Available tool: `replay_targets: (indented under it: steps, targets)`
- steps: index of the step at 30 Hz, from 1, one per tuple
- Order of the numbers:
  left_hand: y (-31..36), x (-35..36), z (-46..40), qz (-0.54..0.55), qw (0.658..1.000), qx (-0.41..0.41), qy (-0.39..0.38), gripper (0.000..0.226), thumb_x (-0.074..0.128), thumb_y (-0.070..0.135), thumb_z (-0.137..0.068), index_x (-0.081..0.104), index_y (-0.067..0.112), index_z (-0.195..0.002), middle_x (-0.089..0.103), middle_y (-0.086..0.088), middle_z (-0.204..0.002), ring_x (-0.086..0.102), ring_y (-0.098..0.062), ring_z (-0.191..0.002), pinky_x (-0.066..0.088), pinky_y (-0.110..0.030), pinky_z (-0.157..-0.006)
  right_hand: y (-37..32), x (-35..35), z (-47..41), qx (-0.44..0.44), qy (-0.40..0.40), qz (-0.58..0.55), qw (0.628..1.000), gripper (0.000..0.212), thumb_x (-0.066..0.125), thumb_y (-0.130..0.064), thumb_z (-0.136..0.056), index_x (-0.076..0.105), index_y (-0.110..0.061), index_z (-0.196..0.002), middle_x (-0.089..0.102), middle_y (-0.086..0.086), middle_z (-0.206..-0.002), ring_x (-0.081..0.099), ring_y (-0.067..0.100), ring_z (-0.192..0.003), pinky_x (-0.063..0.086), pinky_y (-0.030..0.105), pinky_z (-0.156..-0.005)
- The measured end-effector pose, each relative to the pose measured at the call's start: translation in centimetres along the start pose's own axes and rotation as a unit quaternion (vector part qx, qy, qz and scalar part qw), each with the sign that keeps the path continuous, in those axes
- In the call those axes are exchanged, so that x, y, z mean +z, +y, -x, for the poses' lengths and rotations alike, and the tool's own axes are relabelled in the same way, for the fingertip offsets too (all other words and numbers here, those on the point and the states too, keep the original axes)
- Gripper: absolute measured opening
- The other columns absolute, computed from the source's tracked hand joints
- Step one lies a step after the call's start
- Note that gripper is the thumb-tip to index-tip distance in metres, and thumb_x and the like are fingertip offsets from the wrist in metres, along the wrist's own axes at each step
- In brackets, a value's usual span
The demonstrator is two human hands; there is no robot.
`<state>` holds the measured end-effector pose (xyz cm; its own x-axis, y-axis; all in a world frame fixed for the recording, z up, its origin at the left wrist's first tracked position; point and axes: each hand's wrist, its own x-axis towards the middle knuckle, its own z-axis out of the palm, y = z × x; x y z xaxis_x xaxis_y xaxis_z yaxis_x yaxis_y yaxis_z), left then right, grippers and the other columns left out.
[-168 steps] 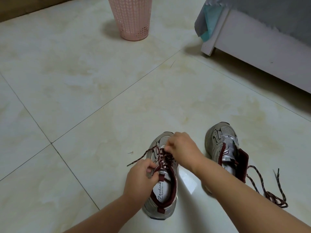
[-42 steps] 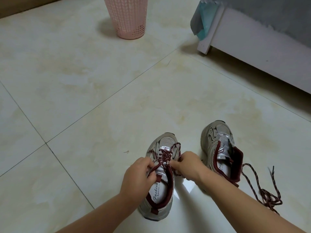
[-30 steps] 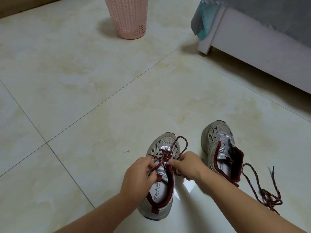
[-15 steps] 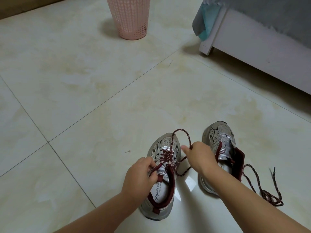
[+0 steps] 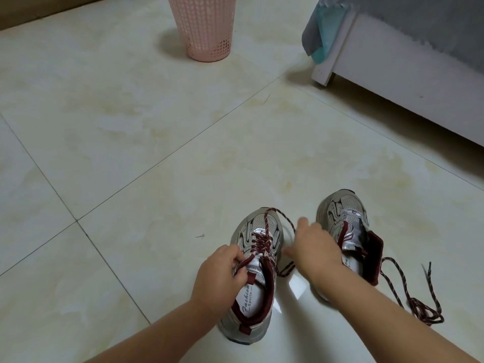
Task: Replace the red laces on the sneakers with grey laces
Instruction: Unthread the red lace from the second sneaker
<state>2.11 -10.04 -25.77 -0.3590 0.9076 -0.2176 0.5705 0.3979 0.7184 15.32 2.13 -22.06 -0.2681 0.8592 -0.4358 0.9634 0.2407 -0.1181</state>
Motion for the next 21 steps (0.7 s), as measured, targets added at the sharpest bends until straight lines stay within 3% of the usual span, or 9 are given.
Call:
replay_targets:
  steps: [2, 4, 7, 12, 15, 19, 21]
  targets:
    - [0.0, 0.0, 0.0, -0.001, 1.000, 0.002, 0.002, 0.033, 0.062, 0.015, -0.074, 0.042, 0.038, -0.065, 0.053, 0.010, -0.074, 0.050, -0.001, -0.072, 0.035, -0.011, -0.063, -1.3, 0.9, 0.5, -0.116, 0.075, 0.008, 0.990, 0.025, 0.049, -0.021, -0.091, 0.045, -0.015, -0.115, 0.050, 0.008, -0.110, 0.051, 0.030, -0.104, 0.043, 0.036, -0.078]
    - [0.0, 0.0, -0.1, -0.004, 1.000, 0.002, 0.001, 0.034, 0.062, 0.013, -0.073, 0.041, 0.039, -0.065, 0.052, 0.011, -0.074, 0.049, 0.000, -0.071, 0.034, -0.009, -0.063, -2.5, 1.5, 0.8, -0.219, 0.063, 0.006, 0.974, 0.023, 0.045, -0.015, -0.089, 0.053, -0.014, -0.111, 0.048, 0.007, -0.109, 0.047, 0.027, -0.105, 0.041, 0.034, -0.079]
    - [0.1, -0.1, -0.1, -0.007, 1.000, 0.002, -0.002, 0.031, 0.062, 0.013, -0.074, 0.044, 0.037, -0.070, 0.051, 0.013, -0.074, 0.050, -0.002, -0.071, 0.035, -0.011, -0.063, -3.4, 1.4, 0.3, -0.269, 0.025, 0.047, 0.962, 0.025, 0.044, -0.007, -0.087, 0.059, -0.010, -0.107, 0.051, 0.010, -0.109, 0.046, 0.025, -0.108, 0.038, 0.031, -0.076]
    - [0.0, 0.0, -0.1, -0.009, 1.000, 0.002, 0.000, 0.034, 0.062, 0.013, -0.074, 0.041, 0.039, -0.067, 0.054, 0.010, -0.076, 0.053, -0.007, -0.074, 0.038, -0.019, -0.066, -3.4, 1.0, -0.4, -0.376, 0.044, 0.126, 0.917, 0.021, 0.042, -0.001, -0.084, 0.059, -0.005, -0.096, 0.055, 0.013, -0.102, 0.048, 0.028, -0.100, 0.028, 0.034, -0.067]
    - [0.0, 0.1, 0.0, 0.001, 1.000, 0.000, 0.006, 0.037, 0.062, 0.012, -0.073, 0.039, 0.040, -0.065, 0.056, 0.008, -0.076, 0.054, -0.008, -0.075, 0.040, -0.021, -0.067, -2.9, 1.7, -0.5, -0.367, 0.043, 0.104, 0.924, 0.020, 0.039, -0.001, -0.087, 0.054, -0.005, -0.099, 0.055, 0.013, -0.105, 0.047, 0.027, -0.102, 0.027, 0.032, -0.070]
    - [0.0, 0.1, 0.0, 0.016, 1.000, -0.001, 0.007, 0.034, 0.062, 0.011, -0.072, 0.042, 0.037, -0.064, 0.056, 0.008, -0.075, 0.053, -0.006, -0.074, 0.039, -0.017, -0.065, -2.7, 2.4, -0.8, -0.256, 0.030, -0.005, 0.966, 0.016, 0.040, -0.007, -0.089, 0.053, -0.006, -0.100, 0.056, 0.012, -0.107, 0.048, 0.026, -0.101, 0.028, 0.026, -0.071]
    - [-0.1, 0.0, -0.1, 0.017, 1.000, -0.004, 0.010, 0.032, 0.061, 0.011, -0.073, 0.044, 0.036, -0.064, 0.057, 0.009, -0.076, 0.054, -0.004, -0.074, 0.039, -0.015, -0.064, -2.6, 2.1, -1.1, -0.180, 0.027, -0.061, 0.981, 0.017, 0.041, -0.007, -0.088, 0.055, -0.005, -0.097, 0.060, 0.013, -0.103, 0.053, 0.029, -0.096, 0.034, 0.030, -0.072]
